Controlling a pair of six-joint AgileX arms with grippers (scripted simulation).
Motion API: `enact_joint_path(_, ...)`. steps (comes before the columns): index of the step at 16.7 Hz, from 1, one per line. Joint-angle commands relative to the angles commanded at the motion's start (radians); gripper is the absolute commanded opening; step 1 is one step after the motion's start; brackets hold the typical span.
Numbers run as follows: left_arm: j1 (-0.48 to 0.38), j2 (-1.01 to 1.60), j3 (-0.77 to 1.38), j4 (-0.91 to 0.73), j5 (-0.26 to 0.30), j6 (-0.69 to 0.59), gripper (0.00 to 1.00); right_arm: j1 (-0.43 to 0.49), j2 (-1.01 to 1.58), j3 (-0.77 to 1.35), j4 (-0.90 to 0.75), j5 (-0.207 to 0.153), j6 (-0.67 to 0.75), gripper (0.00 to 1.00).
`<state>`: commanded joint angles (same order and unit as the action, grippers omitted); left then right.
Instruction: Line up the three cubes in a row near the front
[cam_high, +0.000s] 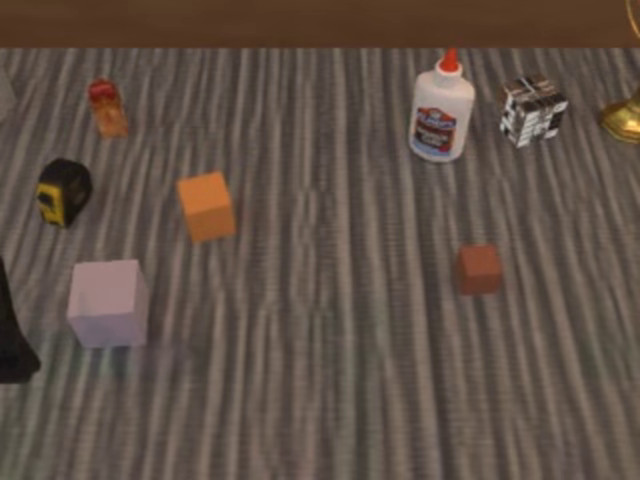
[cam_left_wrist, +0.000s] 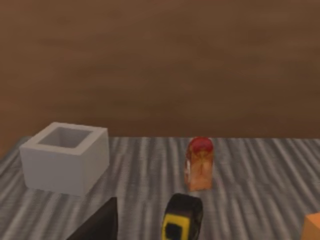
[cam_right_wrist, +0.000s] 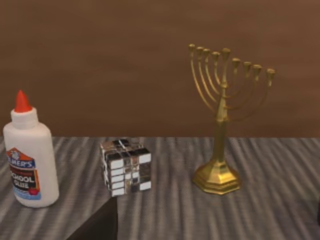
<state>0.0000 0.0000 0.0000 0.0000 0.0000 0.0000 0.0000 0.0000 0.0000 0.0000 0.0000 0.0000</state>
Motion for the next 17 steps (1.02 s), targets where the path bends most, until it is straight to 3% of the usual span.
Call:
enact_joint_path(4,0.000,0.000,0.000,0.000,0.000,0.000,1.00,0.009,0.030,0.030,-0.020,-0.001,0.006,1.00)
enact_joint_path(8,0.000,0.000,0.000,0.000,0.000,0.000,1.00,0.052,0.219,0.215,-0.135,0.000,0.041,1.00)
enact_joint_path(17,0.000,0.000,0.000,0.000,0.000,0.000,1.00,0.216,1.166,0.928,-0.610,0.004,0.169,1.00)
